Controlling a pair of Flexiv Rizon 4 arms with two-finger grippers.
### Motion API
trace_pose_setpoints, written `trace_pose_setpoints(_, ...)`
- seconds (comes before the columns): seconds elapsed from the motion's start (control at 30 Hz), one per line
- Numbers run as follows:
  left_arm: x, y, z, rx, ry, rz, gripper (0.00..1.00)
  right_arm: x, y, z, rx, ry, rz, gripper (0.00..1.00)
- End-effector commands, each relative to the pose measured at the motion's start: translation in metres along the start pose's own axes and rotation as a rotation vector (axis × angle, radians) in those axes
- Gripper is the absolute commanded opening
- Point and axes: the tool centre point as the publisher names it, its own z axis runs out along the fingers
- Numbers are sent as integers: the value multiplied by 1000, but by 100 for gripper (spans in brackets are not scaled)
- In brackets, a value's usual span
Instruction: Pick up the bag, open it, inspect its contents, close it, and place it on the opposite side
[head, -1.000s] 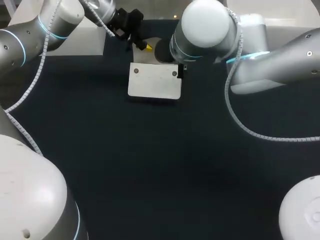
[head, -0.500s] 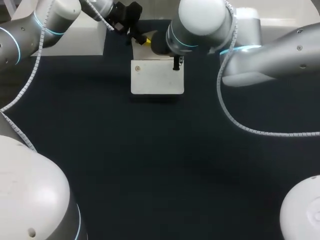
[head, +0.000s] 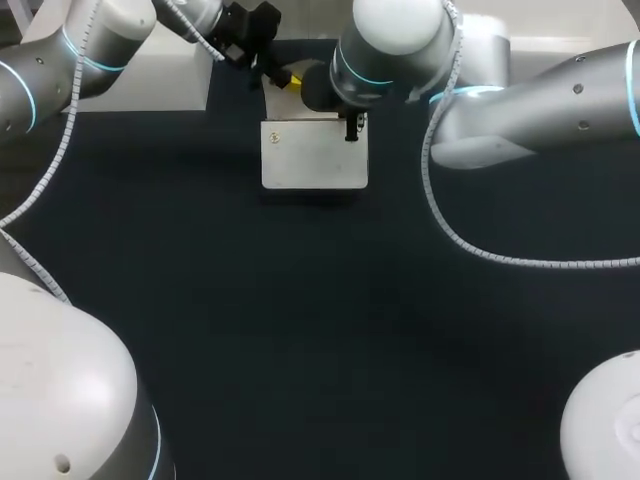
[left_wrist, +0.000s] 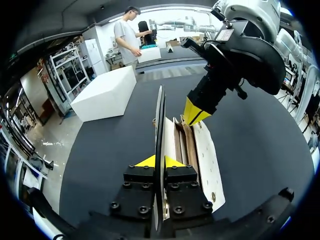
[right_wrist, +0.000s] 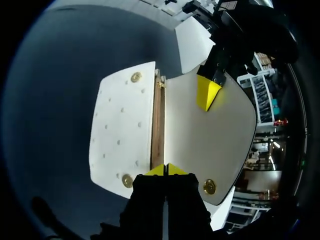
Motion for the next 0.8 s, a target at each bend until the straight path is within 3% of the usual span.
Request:
trace_pose_setpoints(0.03,1,-2,-2,-1,0,3,0,-1,3,10,5,12,-9,0)
trace_pose_setpoints(0.23,2,-4,-3,4,2,9,0,5,1,19,13,34,-23,0)
trace_pose_setpoints(0.8,-2,-6,-4,29,-21,-25,0,39,0,10,6,83,-31,0)
